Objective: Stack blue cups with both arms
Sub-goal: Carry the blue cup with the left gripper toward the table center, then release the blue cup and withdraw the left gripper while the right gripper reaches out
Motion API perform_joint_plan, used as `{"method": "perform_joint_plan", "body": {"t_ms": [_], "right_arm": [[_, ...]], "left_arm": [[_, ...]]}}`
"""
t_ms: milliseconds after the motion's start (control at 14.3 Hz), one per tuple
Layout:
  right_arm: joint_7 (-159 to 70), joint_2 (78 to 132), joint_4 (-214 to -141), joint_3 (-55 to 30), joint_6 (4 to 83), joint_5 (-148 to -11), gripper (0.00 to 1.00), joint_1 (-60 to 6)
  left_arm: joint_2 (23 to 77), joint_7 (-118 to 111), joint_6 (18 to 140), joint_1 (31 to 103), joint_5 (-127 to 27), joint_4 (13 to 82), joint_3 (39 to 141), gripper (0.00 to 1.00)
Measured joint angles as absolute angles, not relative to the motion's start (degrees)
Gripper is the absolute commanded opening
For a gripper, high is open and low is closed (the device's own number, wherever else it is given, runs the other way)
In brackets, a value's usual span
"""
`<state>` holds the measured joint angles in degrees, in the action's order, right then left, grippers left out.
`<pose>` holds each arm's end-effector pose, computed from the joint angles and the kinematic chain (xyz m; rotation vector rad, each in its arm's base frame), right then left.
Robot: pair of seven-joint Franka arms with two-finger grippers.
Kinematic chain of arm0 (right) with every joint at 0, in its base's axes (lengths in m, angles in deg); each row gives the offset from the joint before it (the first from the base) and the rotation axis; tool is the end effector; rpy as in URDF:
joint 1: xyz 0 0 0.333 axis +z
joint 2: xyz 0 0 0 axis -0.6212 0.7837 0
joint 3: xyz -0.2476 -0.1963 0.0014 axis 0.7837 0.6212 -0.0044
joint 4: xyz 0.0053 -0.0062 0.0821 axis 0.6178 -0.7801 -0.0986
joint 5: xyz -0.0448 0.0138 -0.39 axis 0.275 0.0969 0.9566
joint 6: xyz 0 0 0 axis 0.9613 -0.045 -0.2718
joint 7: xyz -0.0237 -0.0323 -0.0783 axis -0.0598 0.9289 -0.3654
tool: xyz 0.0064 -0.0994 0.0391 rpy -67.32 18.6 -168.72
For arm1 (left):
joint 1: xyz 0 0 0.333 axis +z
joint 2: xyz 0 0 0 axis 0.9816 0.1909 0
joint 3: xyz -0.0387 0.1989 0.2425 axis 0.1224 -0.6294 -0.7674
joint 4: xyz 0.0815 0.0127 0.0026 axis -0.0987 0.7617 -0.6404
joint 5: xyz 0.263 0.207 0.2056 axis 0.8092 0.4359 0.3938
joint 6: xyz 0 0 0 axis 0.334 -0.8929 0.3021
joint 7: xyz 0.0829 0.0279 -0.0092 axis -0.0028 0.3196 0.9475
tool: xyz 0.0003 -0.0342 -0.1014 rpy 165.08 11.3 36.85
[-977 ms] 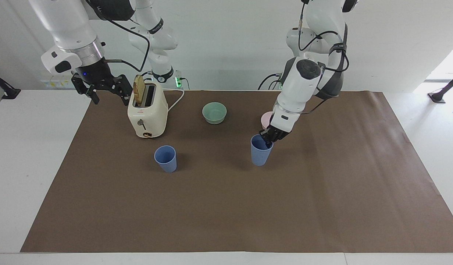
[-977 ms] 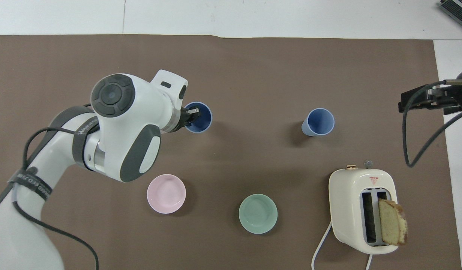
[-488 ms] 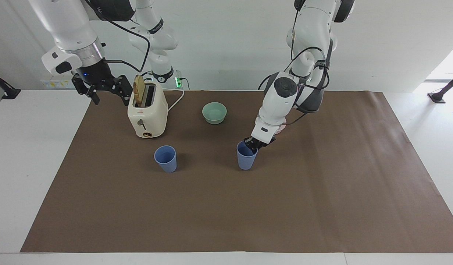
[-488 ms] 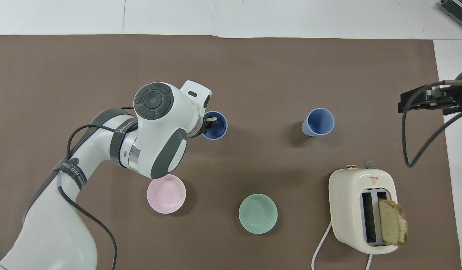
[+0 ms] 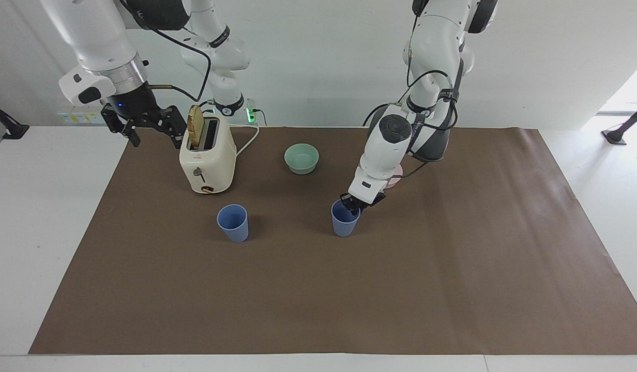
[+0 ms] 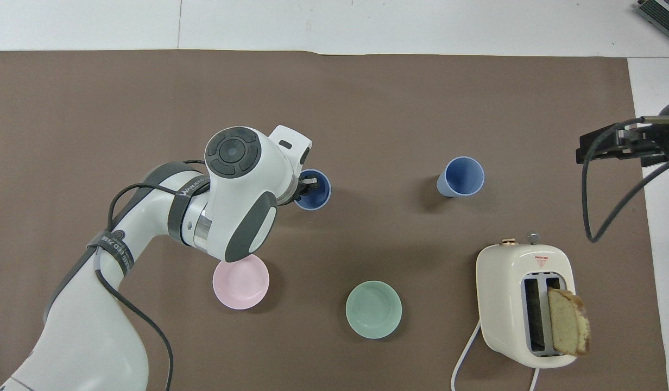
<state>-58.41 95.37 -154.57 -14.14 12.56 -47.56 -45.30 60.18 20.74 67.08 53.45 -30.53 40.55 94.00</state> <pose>0.5790 0.0082 0.6434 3.1295 -0.1089 0.0188 0.5516 -0.3457 0.3663 2.9876 0.2837 -0.0180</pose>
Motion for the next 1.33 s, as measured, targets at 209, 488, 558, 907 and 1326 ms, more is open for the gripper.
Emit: {"method": "perform_joint_plan", "body": {"t_ms": [209, 488, 558, 907, 1326], "right_arm": [[-58.4, 95.4, -154.8, -14.1, 12.8, -47.6, 1.0, -45.3], [-58.4, 93.2, -161.4, -14.1, 21.6, -49.0, 1.0, -45.6], [-58.4, 92.5, -163.6, -14.0, 23.6, -49.6, 1.0, -45.7], [-58.4, 94.3, -171.8, -14.1, 34.6, -50.2, 1.0, -45.7], [-58.4, 103.0, -173.9, -14.6, 43.0, -50.3, 1.0, -44.0]], "left_arm": [[59.2, 20.6, 65.7, 53.8, -28.8, 39.0, 93.1, 1.0], [54.7, 18.9, 62.8, 56.6, -28.0, 37.4, 92.3, 1.0], [53.3, 17.0, 61.7, 57.9, -27.8, 37.3, 92.3, 1.0], [46.8, -2.6, 51.8, 67.4, -27.8, 37.2, 92.0, 1.0], [42.4, -16.3, 45.1, 72.8, -27.8, 37.2, 92.0, 1.0]]}}
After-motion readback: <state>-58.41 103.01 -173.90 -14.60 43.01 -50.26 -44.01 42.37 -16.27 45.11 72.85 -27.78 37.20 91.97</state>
